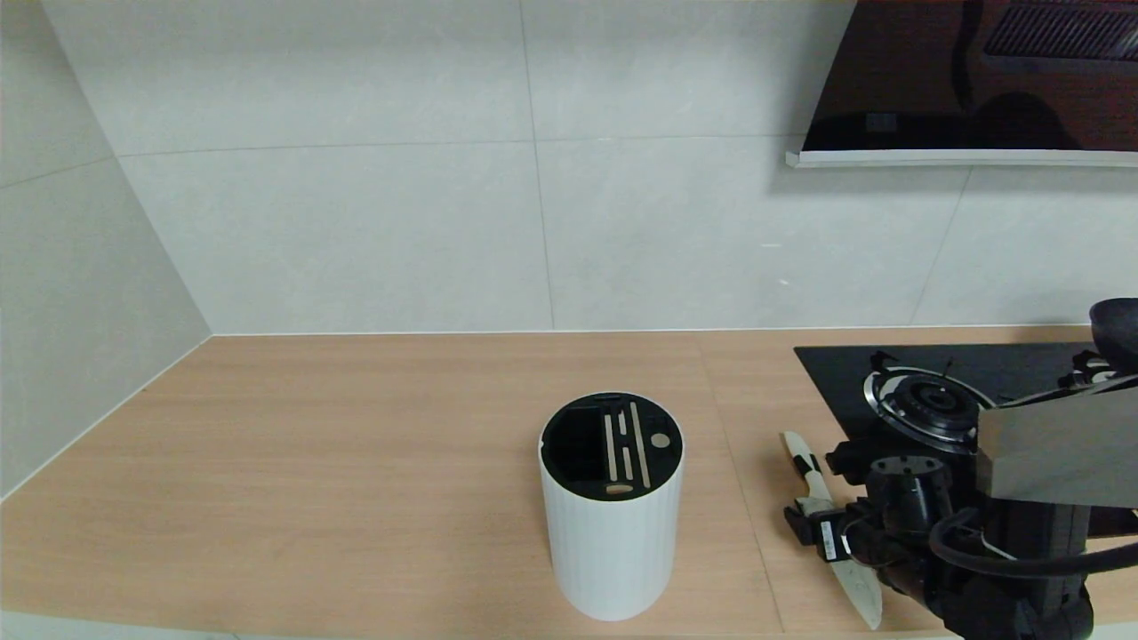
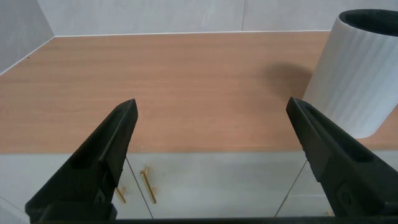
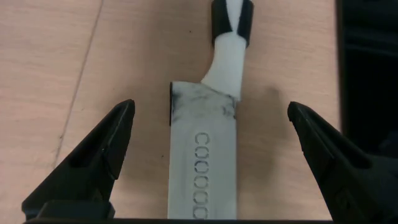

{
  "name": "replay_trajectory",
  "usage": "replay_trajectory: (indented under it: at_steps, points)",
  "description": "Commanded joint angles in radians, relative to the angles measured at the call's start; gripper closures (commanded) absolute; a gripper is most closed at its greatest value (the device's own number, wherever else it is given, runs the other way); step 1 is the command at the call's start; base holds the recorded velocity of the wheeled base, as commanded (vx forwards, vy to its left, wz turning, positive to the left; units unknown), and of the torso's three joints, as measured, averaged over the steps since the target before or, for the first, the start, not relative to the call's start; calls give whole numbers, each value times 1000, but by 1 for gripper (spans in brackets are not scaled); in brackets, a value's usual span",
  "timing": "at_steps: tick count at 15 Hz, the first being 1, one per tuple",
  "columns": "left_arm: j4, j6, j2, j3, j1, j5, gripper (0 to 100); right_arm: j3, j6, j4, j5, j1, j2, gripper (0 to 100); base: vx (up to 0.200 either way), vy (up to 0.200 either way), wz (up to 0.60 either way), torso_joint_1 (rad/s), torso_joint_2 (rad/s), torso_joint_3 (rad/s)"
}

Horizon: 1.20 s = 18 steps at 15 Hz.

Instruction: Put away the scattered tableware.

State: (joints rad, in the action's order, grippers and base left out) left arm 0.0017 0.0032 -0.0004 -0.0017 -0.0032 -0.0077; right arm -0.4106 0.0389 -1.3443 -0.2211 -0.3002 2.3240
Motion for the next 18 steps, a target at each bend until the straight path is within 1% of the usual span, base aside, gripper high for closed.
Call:
replay_trajectory:
  at_steps: [1,10,11,18]
  points:
    - [0,0,0,0,0,0,0,-7,4,-3,0,0,28,0,0,0,0,0,0,0]
    - [0,0,0,0,0,0,0,-39,24,-3,-15,0,49,0,0,0,0,0,0,0]
    - [0,0,0,0,0,0,0,-39,25,-3,-15,1,49,100,0,0,0,0,0,0]
    - [0,0,0,0,0,0,0,-36,25,-3,-15,1,41,100,0,0,0,0,0,0]
